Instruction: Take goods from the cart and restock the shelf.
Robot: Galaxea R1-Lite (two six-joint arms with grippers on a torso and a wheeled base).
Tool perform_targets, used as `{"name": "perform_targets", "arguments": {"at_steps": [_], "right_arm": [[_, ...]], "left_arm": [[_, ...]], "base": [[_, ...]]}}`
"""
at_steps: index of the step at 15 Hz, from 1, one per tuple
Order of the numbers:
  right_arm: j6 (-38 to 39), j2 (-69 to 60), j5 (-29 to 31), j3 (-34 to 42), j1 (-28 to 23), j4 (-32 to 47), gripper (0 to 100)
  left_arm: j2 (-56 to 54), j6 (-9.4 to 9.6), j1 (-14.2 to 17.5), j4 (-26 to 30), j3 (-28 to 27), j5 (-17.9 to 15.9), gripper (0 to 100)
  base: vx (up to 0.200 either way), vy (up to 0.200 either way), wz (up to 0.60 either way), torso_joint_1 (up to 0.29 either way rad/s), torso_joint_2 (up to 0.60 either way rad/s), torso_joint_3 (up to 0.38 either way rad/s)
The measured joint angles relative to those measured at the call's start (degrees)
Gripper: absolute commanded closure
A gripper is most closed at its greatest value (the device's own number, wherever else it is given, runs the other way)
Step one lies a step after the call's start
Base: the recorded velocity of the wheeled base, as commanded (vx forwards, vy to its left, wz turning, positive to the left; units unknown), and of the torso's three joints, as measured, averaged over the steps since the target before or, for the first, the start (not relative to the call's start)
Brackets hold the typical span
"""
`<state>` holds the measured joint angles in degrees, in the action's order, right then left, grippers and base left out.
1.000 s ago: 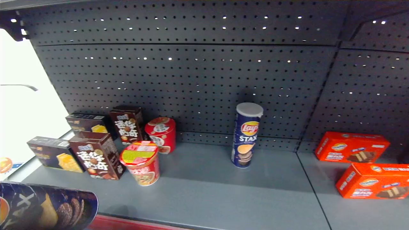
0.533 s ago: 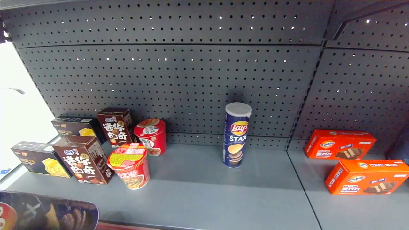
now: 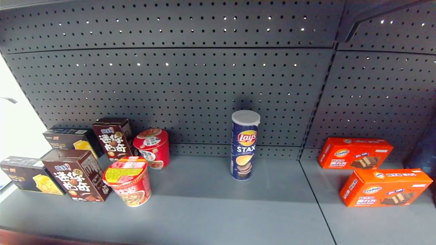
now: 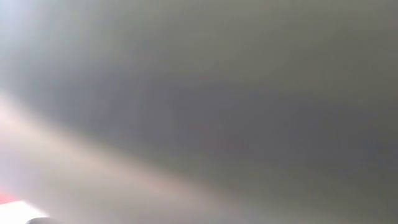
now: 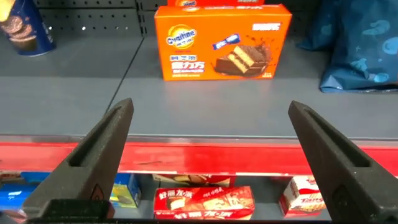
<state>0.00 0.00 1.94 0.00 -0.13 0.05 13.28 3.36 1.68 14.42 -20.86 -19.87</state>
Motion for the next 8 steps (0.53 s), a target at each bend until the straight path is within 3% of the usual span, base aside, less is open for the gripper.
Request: {"name": "perform_targets", "arguments": {"at_steps": [2,5,8], "right_arm": [[0.0,0.0,-0.02,0.0,-0.07,-0.05,0],[0.0,-0.02,-0.05,0.0,-0.02,-0.02,0],[0.0,0.0,0.0,0.0,-0.02,-0.07,0]], "left_arm": [[-2.39,-0.04,-0.09,2.52,-0.2,0.02,100],[-4.63,-0.02,-0.06,3.58,-0.02,0.04,100],[-6.25,-0.04,0.0,3.58,0.91,0.04,100]], "base": [[0.0,0.0,0.0,0.0,0.0,0.0],[0.0,0.0,-0.6,-0.001,0.0,0.007],[0.0,0.0,0.0,0.0,0.0,0.0]]}}
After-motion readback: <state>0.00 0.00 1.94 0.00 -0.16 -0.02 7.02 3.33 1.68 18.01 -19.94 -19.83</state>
